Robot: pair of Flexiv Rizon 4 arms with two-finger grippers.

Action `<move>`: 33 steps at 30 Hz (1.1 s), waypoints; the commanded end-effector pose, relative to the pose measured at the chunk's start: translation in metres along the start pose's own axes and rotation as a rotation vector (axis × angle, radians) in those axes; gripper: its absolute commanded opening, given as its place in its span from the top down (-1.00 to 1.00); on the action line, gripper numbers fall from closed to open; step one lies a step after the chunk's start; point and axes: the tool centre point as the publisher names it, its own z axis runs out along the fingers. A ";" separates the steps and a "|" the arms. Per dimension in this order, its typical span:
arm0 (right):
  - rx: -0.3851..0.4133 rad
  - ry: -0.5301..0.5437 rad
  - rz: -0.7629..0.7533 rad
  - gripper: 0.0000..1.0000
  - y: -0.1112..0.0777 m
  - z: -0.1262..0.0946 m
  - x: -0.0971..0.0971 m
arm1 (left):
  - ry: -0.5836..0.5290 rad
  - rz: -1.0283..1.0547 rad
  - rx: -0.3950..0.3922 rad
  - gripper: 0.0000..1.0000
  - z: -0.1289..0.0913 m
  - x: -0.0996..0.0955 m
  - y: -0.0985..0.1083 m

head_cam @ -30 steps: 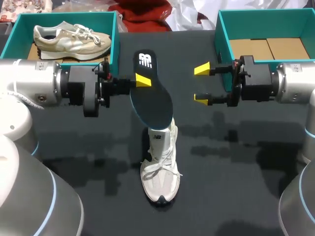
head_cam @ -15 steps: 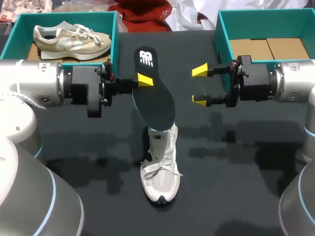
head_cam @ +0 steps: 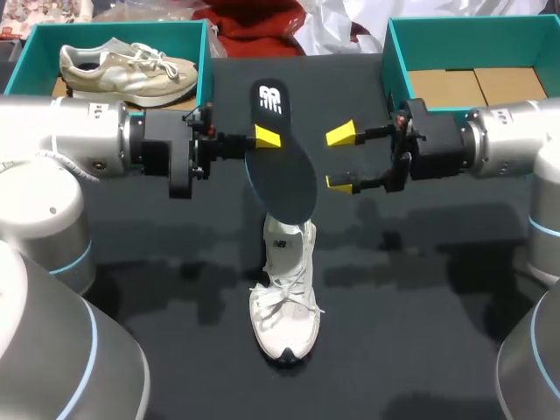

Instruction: Take the shoe out of the shoebox, open the shoe tongue, remove and reinsert the insole, then place the shoe into the shoebox

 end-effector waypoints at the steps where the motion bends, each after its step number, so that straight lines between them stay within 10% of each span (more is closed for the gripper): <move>1: 0.003 -0.001 0.001 -1.00 0.001 0.002 -0.001 | -0.005 0.005 0.001 1.00 0.007 0.005 0.007; 15: 0.006 -0.011 -0.081 -0.97 0.013 0.030 0.009 | -0.015 0.012 -0.032 1.00 0.019 0.007 0.018; 24: 0.002 -0.003 -0.096 0.01 0.010 0.037 0.011 | -0.023 0.019 -0.040 1.00 0.027 0.006 0.026; 33: -0.008 0.005 -0.077 0.15 0.009 0.039 0.010 | -0.043 0.024 -0.045 1.00 0.030 0.005 0.032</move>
